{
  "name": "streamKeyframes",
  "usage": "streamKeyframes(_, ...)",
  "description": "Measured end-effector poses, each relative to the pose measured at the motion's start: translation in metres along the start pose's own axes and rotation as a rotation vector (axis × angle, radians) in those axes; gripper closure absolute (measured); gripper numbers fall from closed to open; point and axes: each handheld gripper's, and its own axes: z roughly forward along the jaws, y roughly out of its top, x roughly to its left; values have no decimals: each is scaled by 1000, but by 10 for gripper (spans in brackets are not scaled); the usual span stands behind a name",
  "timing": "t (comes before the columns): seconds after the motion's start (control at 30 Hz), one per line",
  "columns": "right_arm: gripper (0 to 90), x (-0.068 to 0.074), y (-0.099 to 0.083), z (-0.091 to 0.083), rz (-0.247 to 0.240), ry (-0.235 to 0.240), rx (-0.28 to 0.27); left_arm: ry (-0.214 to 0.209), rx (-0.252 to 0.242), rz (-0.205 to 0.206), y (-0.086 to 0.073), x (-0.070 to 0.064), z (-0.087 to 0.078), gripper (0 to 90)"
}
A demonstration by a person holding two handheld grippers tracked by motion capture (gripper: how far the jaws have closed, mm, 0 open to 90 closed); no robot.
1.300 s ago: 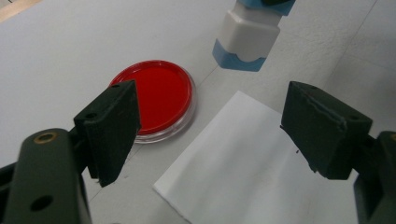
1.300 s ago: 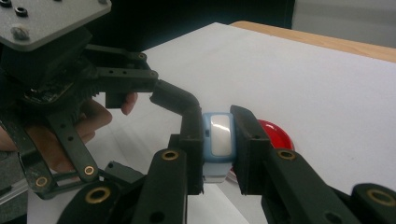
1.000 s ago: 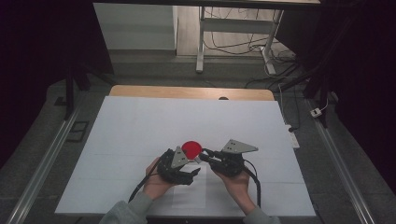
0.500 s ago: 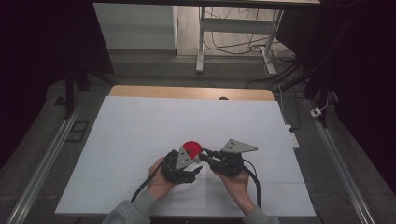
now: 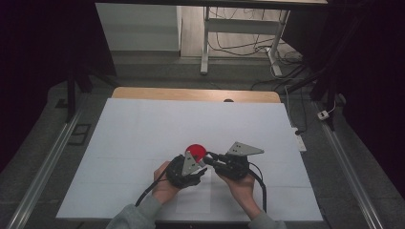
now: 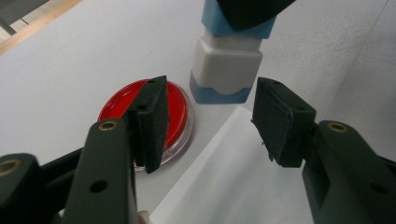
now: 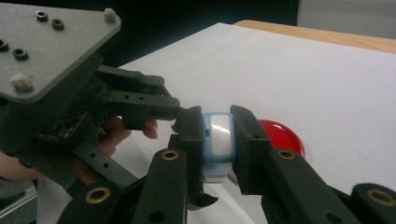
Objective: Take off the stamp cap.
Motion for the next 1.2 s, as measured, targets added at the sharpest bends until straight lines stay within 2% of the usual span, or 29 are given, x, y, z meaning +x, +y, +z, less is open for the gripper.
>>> streamKeyframes(0.6,751,-1,0,-1,24,-3,-10,14,-7,29,0,-3,1,595)
streamKeyframes(1.2,751,-3,0,0,45,0,-10,26,-5,51,0,-4,0,638)
